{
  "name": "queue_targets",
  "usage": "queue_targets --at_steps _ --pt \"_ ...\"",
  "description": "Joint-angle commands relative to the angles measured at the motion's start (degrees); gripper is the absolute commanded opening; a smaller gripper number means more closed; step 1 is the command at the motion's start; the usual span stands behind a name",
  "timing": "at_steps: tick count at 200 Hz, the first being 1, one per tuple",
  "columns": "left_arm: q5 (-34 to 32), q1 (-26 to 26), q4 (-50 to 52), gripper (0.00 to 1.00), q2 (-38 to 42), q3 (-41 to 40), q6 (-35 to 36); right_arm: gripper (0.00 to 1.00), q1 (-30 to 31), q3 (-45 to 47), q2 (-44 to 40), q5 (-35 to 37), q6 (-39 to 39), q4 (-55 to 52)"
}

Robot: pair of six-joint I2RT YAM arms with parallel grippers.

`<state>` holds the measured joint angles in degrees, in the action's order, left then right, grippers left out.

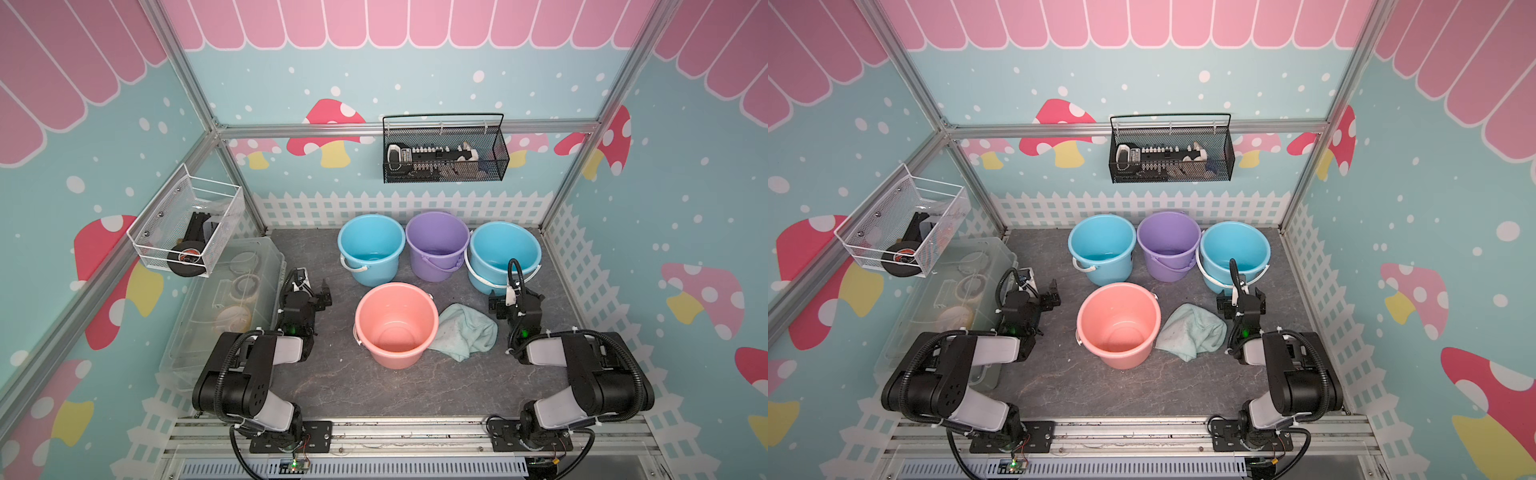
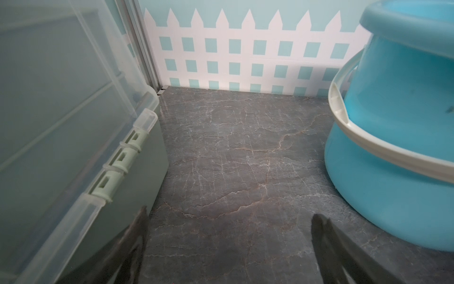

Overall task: Wipe the inside of the bucket with a cloth
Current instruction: Pick up the cleaning item at the center of the board.

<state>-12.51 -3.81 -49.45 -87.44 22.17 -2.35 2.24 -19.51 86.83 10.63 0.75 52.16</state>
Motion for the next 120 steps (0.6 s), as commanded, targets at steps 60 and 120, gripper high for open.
queue_targets --at_steps 60,120 --pt "-1.1 -0.3 10.8 0.99 6.1 3.4 0.8 0.99 -0.2 -3.9 -10.6 4.2 3.1 -14.8" --pt "-3.8 -1.8 39.9 0.99 18.2 12.3 -6.2 0.92 -0.2 -14.8 -24.6 -2.3 10.9 -49.8"
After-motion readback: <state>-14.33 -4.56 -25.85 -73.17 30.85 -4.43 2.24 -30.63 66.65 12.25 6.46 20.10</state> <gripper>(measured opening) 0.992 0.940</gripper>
